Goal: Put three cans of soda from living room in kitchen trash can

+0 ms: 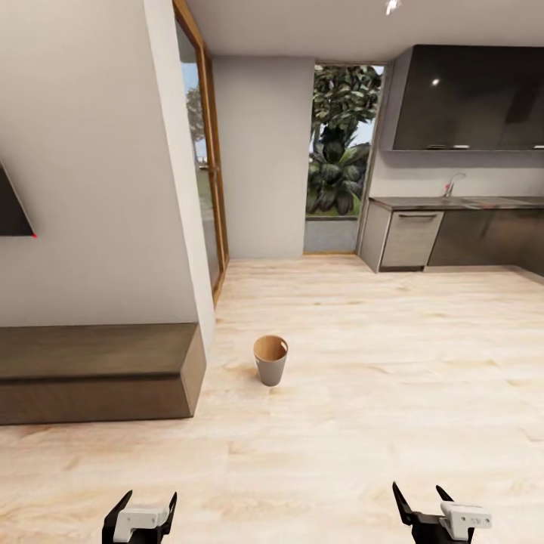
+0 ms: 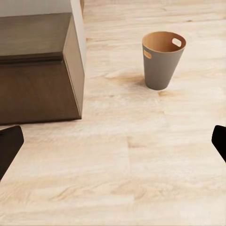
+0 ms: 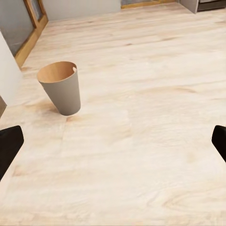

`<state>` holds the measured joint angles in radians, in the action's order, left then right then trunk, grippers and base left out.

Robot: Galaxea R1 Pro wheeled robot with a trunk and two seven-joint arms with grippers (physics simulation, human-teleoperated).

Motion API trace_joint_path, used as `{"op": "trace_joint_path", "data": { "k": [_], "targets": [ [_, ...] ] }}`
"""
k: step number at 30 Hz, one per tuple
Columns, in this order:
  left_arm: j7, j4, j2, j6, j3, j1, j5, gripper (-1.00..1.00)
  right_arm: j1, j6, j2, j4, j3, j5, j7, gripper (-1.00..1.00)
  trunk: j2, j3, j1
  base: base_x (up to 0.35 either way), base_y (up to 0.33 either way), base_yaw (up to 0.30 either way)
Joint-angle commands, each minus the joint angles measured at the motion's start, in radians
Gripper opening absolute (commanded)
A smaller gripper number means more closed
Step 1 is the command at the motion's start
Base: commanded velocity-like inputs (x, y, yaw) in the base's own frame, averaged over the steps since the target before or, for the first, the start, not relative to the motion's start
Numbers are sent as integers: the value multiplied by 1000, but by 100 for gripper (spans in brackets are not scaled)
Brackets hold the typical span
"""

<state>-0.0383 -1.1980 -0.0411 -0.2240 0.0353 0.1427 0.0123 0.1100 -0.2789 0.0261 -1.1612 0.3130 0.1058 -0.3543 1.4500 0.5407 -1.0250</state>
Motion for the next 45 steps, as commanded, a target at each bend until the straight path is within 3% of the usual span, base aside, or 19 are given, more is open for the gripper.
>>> {"op": "trace_joint_path", "data": {
  "k": [1,33,45],
  "targets": [
    [0,0,0,0,0,0,0,100,0,0,0,0,0,0,0,100,0,0,0,324,0,0],
    [0,1,1,0,0,0,1,100,0,1,0,0,-3,-1,1,100,0,0,0,324,0,0],
    [0,2,1,-4,0,0,2,100,0,1,0,0,-3,-2,1,100,0,0,0,316,-68,137]
  ]
}}
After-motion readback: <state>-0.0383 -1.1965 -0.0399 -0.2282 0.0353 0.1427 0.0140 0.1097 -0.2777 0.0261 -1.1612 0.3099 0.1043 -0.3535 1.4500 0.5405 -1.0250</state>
